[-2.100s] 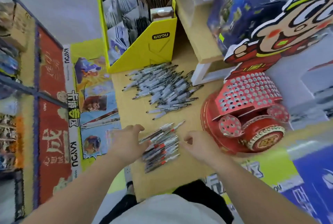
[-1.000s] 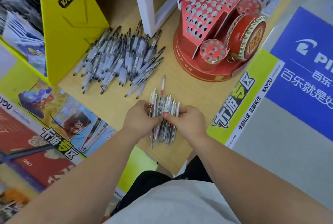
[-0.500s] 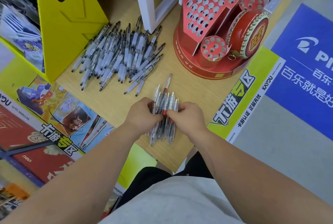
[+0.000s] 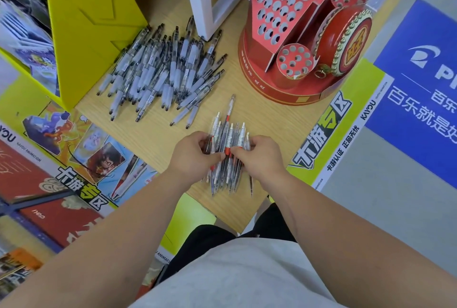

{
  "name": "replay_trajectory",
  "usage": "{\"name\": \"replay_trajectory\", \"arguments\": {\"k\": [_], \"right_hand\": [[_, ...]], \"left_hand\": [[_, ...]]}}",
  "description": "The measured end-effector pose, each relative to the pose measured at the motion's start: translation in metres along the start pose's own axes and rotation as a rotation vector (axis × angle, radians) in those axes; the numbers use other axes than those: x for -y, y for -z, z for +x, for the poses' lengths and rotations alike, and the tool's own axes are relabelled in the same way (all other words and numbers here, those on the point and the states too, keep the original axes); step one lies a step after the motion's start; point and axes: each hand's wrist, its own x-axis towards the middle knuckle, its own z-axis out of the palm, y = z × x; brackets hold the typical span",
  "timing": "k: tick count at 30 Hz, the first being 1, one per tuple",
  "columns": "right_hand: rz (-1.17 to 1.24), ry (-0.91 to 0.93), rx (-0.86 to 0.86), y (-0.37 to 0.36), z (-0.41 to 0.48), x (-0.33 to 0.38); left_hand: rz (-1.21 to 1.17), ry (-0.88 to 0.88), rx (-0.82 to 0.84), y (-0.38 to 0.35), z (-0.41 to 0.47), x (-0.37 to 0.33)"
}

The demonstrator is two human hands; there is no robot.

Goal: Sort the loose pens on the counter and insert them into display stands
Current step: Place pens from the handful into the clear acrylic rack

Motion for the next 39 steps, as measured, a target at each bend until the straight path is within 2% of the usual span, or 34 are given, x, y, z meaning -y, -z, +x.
{"name": "replay_trajectory", "arguments": {"k": [4,10,14,22,27,31,34,37,39], "right_hand": [[0.012,-0.004,0.025,0.004,0.000,-0.004],[-0.021,-0.014,0.060,0.006,0.000,-0.003],[0.066,-0.075,0.116,0.009,0.000,-0.003],[0.119,-0.059,0.087,0.038,-0.014,0.014],[0.161,-0.085,0.135,0.036,-0.030,0.029],[0.276,-0.039,0.273,0.025,-0.040,0.054],[0.155,0.058,0.282,0.019,-0.052,0.077],[-0.035,0.145,0.183,0.014,-0.056,0.087],[-0.053,0.165,0.127,0.013,-0.057,0.089]], "left_hand": [[-0.063,0.021,-0.050,-0.001,0.000,0.004],[-0.152,0.070,-0.026,-0.001,0.000,0.005],[-0.196,0.118,0.004,0.003,-0.002,0.006],[-0.381,0.156,-0.005,0.022,-0.018,0.001],[-0.662,0.213,0.029,0.024,-0.032,-0.009],[-0.832,0.296,0.117,0.020,-0.038,-0.021],[-0.914,0.304,0.158,0.015,-0.043,-0.030],[-1.022,0.327,0.158,0.014,-0.046,-0.036],[-1.111,0.343,0.163,0.015,-0.046,-0.037]]}}
